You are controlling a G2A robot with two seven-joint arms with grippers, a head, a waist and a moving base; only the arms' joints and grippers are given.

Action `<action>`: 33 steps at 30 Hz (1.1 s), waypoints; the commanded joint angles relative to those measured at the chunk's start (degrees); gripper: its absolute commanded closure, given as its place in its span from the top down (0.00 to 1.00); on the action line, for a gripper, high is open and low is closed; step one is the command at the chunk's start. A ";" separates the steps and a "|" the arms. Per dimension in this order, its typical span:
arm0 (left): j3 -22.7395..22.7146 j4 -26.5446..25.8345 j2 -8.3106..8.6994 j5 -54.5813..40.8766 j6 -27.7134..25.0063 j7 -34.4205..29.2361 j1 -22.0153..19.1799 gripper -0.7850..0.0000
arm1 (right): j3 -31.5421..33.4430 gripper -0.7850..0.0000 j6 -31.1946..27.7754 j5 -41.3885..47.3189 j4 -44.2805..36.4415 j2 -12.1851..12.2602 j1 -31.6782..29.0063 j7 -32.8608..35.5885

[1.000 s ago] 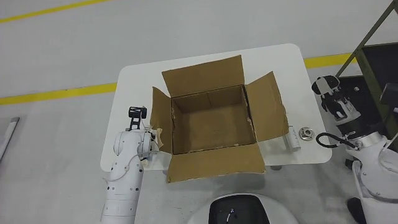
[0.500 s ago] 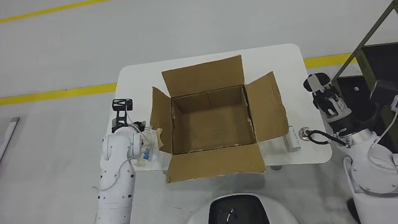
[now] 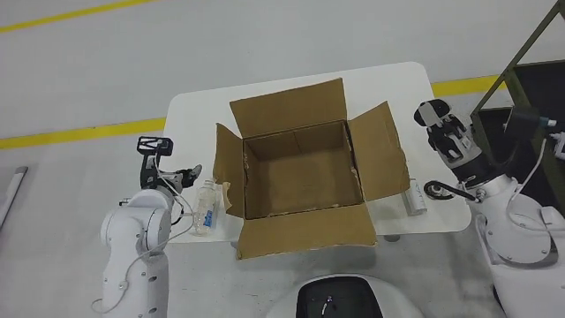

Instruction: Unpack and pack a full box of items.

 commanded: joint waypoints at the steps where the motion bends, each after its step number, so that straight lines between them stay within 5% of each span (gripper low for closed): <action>1: -0.23 -1.02 0.09 -1.62 -1.07 -0.30 0.52 1.00 | -0.31 0.00 0.03 -0.09 0.18 0.04 0.20 -0.09; 21: -1.41 -2.89 0.40 -7.68 -2.15 -3.43 2.95 1.00 | -2.49 0.00 0.44 -0.35 1.41 0.56 1.91 -0.45; 28: -6.70 -0.03 1.69 -19.90 -11.04 -15.36 3.48 1.00 | -2.15 0.00 0.40 -0.36 1.89 0.82 1.81 -0.54; 33: -6.78 4.04 2.50 -24.52 -12.78 -23.21 2.68 1.00 | -2.45 0.00 0.45 -0.45 2.02 0.96 1.75 -0.50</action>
